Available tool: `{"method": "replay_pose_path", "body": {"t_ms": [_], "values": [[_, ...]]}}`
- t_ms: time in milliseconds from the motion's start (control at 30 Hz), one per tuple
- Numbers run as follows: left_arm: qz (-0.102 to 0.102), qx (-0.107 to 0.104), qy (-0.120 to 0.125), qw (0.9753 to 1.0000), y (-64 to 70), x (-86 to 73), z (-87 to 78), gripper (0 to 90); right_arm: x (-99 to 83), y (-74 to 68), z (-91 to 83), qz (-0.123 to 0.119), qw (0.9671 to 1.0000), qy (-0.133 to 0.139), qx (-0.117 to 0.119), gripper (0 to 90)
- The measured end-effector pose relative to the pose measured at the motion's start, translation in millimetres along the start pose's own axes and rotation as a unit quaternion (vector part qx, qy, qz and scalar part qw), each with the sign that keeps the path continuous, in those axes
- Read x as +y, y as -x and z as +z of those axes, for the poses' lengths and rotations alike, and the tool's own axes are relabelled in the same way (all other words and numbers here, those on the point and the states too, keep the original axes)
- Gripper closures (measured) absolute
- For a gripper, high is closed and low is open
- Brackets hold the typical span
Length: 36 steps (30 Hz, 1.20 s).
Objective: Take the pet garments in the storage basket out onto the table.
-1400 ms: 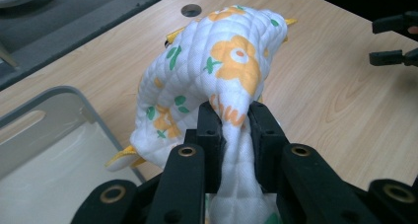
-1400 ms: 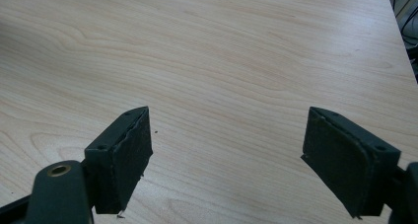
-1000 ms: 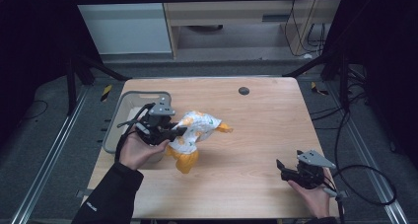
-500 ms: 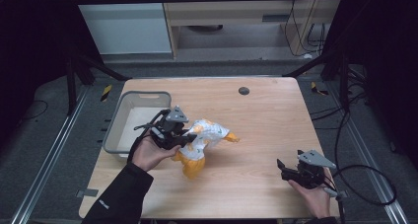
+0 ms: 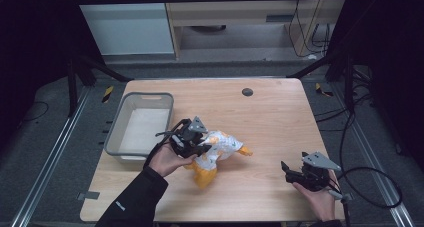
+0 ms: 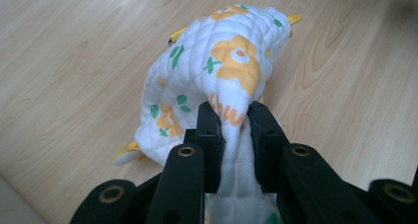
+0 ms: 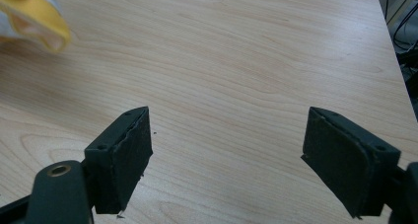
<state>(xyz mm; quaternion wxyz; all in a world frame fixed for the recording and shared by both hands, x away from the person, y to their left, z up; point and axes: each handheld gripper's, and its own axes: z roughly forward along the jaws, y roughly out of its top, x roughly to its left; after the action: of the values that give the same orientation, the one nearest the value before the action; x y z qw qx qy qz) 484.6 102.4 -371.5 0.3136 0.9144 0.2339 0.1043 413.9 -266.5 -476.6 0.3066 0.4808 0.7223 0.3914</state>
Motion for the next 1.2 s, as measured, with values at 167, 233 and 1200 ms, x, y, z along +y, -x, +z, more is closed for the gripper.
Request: {"method": "replay_pose_path", "body": {"t_ms": [167, 233, 1200], "values": [[0.012, -0.009, -0.012, 0.9998, 6.4, -4.2, 19.1, 77.3, -0.1, 0.1, 0.0, -0.001, 1.0, 0.001, 0.0, 18.5], [0.012, -0.01, -0.012, 0.9998, 7.7, -5.4, 23.4, 76.9, -0.2, -0.1, 0.0, 0.0, 1.0, 0.0, 0.001, 18.4], [0.007, -0.017, -0.026, 0.9995, 11.5, -20.1, 46.2, 32.7, -1.5, -0.2, 1.5, -0.003, 1.0, -0.001, 0.002, 17.4]]}}
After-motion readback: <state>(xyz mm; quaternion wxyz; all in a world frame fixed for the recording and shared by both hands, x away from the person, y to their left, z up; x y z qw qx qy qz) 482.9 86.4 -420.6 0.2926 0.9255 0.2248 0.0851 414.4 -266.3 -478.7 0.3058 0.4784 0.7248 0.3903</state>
